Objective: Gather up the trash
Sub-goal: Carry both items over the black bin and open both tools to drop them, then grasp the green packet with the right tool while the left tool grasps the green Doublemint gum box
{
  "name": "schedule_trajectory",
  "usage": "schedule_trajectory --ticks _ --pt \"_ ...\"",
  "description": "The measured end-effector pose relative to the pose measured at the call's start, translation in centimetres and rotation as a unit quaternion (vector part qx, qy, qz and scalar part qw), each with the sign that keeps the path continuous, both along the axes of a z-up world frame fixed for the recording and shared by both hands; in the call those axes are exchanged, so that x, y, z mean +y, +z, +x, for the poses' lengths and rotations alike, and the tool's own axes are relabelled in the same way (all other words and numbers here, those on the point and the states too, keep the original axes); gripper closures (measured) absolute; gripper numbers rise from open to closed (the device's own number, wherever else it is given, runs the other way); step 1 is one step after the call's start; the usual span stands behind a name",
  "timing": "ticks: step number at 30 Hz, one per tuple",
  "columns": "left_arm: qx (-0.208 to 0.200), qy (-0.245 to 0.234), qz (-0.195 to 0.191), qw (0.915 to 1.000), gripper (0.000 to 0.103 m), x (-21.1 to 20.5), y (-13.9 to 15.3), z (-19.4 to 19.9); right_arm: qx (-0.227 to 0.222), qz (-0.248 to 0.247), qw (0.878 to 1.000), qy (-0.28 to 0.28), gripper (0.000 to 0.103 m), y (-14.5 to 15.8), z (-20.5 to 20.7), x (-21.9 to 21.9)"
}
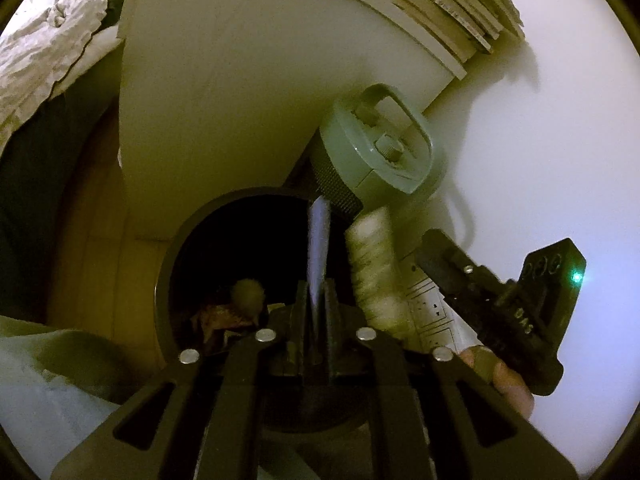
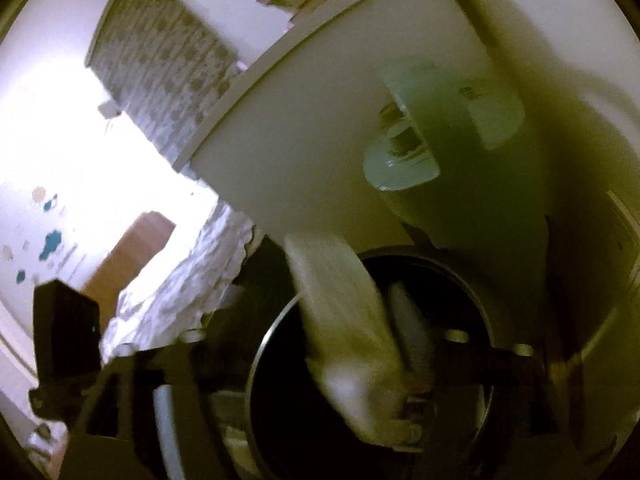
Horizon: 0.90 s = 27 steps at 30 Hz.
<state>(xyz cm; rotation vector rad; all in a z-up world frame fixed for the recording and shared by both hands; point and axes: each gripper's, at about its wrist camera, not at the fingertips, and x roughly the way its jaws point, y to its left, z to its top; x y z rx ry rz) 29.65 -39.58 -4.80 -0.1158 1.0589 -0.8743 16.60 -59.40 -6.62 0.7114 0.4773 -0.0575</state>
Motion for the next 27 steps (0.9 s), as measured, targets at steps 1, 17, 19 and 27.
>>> schedule_trajectory --ticks 1,17,19,27 --pt "0.002 0.005 0.006 1.0000 0.044 0.0 0.0 0.0 -0.002 0.004 1.000 -0.002 0.030 0.0 -0.1 -0.1" --pt "-0.031 0.072 -0.024 0.9966 0.013 12.1 8.9 -8.5 0.025 -0.033 0.999 0.033 0.028 -0.1 -0.3 2.5" --pt "-0.039 0.088 -0.016 0.9952 0.013 16.0 9.5 -10.2 0.025 -0.052 0.996 0.063 0.028 0.4 -0.7 4.0" --pt "-0.042 0.149 0.067 0.9857 0.020 33.2 6.5 -17.1 -0.017 -0.052 0.983 0.173 0.020 2.2 -4.5 10.7"
